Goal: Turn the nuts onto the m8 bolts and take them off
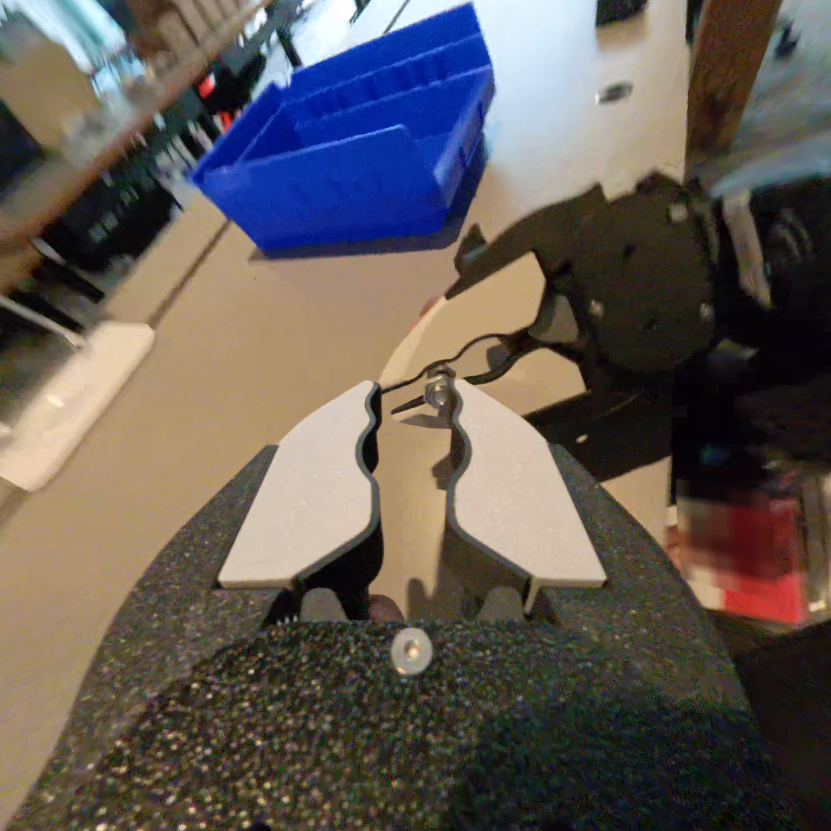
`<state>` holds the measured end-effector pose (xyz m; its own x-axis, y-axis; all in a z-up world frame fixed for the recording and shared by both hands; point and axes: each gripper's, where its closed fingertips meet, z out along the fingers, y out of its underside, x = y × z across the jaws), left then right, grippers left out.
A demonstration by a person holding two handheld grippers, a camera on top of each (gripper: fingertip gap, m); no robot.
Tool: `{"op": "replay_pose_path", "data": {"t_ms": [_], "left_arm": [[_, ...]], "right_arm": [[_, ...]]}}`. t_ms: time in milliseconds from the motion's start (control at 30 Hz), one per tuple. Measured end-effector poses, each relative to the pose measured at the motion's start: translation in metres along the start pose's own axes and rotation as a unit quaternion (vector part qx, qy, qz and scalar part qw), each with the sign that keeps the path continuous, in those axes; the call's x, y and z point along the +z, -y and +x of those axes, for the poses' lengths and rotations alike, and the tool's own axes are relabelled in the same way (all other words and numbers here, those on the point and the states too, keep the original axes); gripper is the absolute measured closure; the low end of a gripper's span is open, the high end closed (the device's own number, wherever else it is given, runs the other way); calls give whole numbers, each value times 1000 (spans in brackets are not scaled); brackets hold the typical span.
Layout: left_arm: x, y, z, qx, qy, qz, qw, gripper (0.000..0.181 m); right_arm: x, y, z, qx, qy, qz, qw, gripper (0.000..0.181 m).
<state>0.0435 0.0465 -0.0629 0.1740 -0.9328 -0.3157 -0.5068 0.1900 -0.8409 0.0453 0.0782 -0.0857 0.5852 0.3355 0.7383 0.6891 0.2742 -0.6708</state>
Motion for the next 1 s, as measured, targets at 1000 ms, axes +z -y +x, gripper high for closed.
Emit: {"op": "replay_pose_path", "data": {"t_ms": [1000], "left_arm": [[0,-8,5,213,27,2,977,143]], "right_arm": [[1,0,1,0,-1,-1,1000,171]]}}
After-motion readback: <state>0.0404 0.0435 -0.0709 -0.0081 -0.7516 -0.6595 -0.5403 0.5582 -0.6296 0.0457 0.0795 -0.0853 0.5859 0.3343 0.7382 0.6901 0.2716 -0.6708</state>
